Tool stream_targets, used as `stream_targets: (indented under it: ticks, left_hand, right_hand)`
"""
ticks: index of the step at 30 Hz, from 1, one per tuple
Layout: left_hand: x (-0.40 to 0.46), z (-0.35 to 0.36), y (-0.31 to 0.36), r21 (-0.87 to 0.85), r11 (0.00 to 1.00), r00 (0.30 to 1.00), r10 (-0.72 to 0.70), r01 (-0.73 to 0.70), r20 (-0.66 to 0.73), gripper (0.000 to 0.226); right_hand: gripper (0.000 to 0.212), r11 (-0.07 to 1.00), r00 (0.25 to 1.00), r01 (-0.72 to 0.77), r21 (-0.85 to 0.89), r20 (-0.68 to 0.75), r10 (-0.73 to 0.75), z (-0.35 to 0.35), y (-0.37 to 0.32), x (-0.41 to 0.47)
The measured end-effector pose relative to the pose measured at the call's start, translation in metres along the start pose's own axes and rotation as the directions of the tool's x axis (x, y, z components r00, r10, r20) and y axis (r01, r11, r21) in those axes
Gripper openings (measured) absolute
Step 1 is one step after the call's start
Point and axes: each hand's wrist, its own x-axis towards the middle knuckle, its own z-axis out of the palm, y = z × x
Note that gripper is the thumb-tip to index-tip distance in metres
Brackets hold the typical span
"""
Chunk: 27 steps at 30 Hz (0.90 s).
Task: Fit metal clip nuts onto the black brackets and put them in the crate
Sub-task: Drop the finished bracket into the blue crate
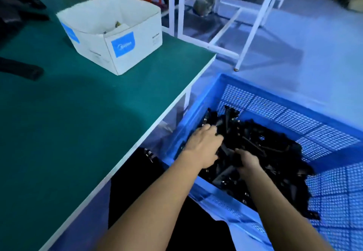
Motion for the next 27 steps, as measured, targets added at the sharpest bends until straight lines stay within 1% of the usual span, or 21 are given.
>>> stream_targets:
  ticks: [2, 4, 5, 7, 9, 11, 13, 15, 16, 17, 19, 21, 23, 24, 26, 27]
  left_hand:
    - [-0.01, 0.02, -0.009, -0.024, 0.997, 0.99, -0.066, 0.07, 0.127, 0.045]
    - [-0.017, 0.031, -0.017, -0.043, 0.991, 0.976, -0.115, 0.125, 0.187, 0.043]
    - [-0.02, 0.033, -0.02, -0.053, 0.988, 0.972, -0.131, 0.144, 0.193, 0.042]
    - [-0.02, 0.031, -0.023, -0.098, 0.982, 0.974, -0.145, 0.164, 0.173, 0.039]
    - [-0.017, 0.02, -0.024, -0.155, 0.974, 0.981, -0.146, 0.165, 0.127, 0.037]
    - [-0.009, 0.0, -0.021, -0.19, 0.971, 0.989, -0.137, 0.144, 0.051, 0.035]
    - [-0.002, -0.025, -0.016, -0.227, 0.967, 0.988, -0.138, 0.118, -0.075, 0.033]
    - [0.004, -0.056, -0.015, -0.265, 0.961, 0.961, -0.148, 0.083, -0.233, 0.032]
    - [0.005, -0.072, -0.017, -0.283, 0.957, 0.936, -0.157, 0.065, -0.316, 0.032]
    - [0.005, -0.089, -0.02, -0.306, 0.951, 0.902, -0.171, 0.046, -0.397, 0.031]
    - [-0.004, -0.121, -0.036, -0.379, 0.925, 0.813, -0.235, 0.019, -0.533, 0.029]
    - [-0.022, -0.146, -0.058, -0.444, 0.896, 0.707, -0.327, 0.02, -0.627, 0.025]
    - [-0.05, -0.16, -0.087, -0.495, 0.866, 0.603, -0.43, 0.067, -0.671, 0.024]
    - [-0.067, -0.164, -0.102, -0.522, 0.847, 0.556, -0.48, 0.095, -0.679, 0.023]
    - [-0.106, -0.168, -0.131, -0.563, 0.81, 0.468, -0.567, 0.165, -0.678, 0.023]
    - [-0.13, -0.169, -0.146, -0.568, 0.796, 0.423, -0.597, 0.209, -0.682, 0.024]
  right_hand:
    - [0.032, 0.991, 0.997, -0.073, -0.116, -0.039, 0.069, -0.01, 0.033, 0.006]
    - [0.031, 0.971, 0.989, -0.113, -0.209, -0.116, 0.09, -0.016, 0.053, 0.008]
    - [0.03, 0.964, 0.98, -0.14, -0.224, -0.168, 0.104, -0.018, 0.059, 0.009]
    - [0.033, 0.947, 0.956, -0.177, -0.269, -0.275, 0.101, -0.018, 0.059, 0.009]
    - [0.043, 0.924, 0.943, -0.165, -0.345, -0.329, 0.046, -0.011, 0.049, 0.005]
    - [0.045, 0.865, 0.939, -0.076, -0.496, -0.329, -0.106, 0.004, 0.031, -0.004]
    - [0.035, 0.826, 0.933, 0.102, -0.554, -0.235, -0.273, 0.029, 0.004, -0.022]
    - [0.026, 0.754, 0.885, 0.289, -0.59, -0.136, -0.445, 0.058, -0.028, -0.044]
    - [0.023, 0.69, 0.837, 0.387, -0.612, -0.081, -0.541, 0.071, -0.043, -0.058]
    - [0.021, 0.607, 0.769, 0.489, -0.627, -0.018, -0.638, 0.084, -0.057, -0.075]
    - [0.018, 0.428, 0.599, 0.681, -0.595, 0.115, -0.793, 0.109, -0.076, -0.113]
    - [0.015, 0.241, 0.415, 0.814, -0.529, 0.24, -0.877, 0.133, -0.085, -0.153]
    - [0.011, 0.056, 0.256, 0.892, -0.449, 0.398, -0.881, 0.164, -0.082, -0.193]
    - [0.008, -0.019, 0.194, 0.916, -0.402, 0.483, -0.854, 0.181, -0.077, -0.213]
    - [0.009, -0.126, 0.105, 0.944, -0.306, 0.638, -0.762, 0.216, -0.063, -0.247]
    - [0.011, -0.142, 0.082, 0.956, -0.255, 0.701, -0.708, 0.236, -0.053, -0.263]
